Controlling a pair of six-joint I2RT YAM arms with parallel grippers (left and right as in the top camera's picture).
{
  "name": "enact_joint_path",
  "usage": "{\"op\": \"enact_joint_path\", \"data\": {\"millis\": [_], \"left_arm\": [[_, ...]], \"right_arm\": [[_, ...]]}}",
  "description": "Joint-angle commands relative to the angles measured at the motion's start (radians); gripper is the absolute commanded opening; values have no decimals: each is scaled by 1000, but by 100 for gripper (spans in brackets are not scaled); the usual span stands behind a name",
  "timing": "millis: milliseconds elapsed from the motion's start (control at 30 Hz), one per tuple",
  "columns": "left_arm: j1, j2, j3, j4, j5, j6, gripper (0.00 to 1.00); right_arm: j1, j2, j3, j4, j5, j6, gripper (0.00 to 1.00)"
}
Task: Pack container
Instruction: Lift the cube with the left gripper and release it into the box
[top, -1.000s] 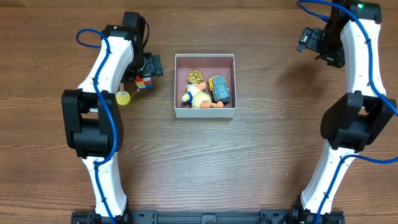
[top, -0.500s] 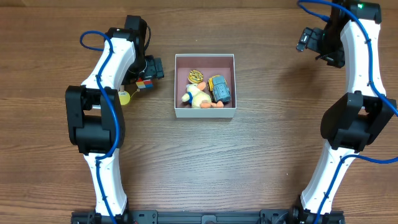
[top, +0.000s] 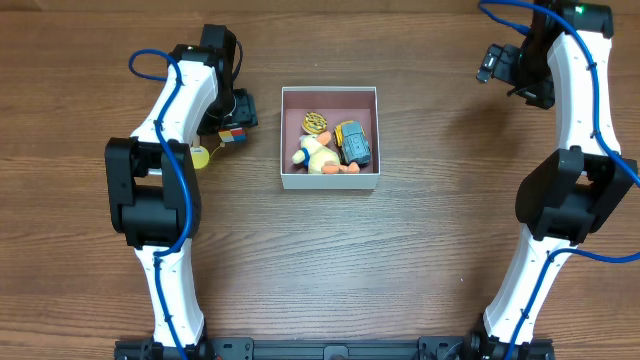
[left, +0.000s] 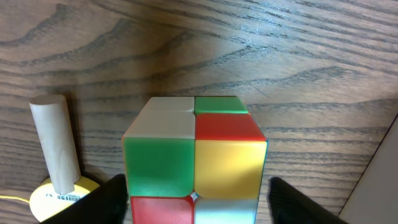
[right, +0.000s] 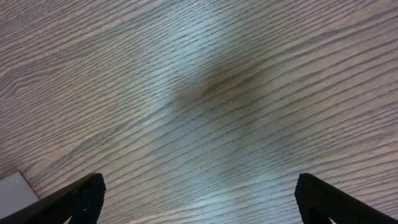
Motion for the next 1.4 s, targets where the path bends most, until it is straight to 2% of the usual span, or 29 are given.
{"op": "enact_joint_path", "data": {"millis": [0,100,267,1000,1100,1367], "left_arm": [[4,10,-8,1,-12,6,68],[4,10,-8,1,-12,7,62],[4,10,-8,1,-13,7,62],[4,10,7,-14,-15,30,46],[4,10,42,-37,-15,31,52],[1,10,308,-212,-11,63,48]], "right_arm": [[-1,-32,0,6,-1,0,100],[-1,-32,0,6,-1,0,100],[-1,-32,0,6,-2,0,100],[-1,-32,0,6,-1,0,100],[-1,-32,0,6,-1,0,100],[-1,-32,0,6,-1,0,100]]}}
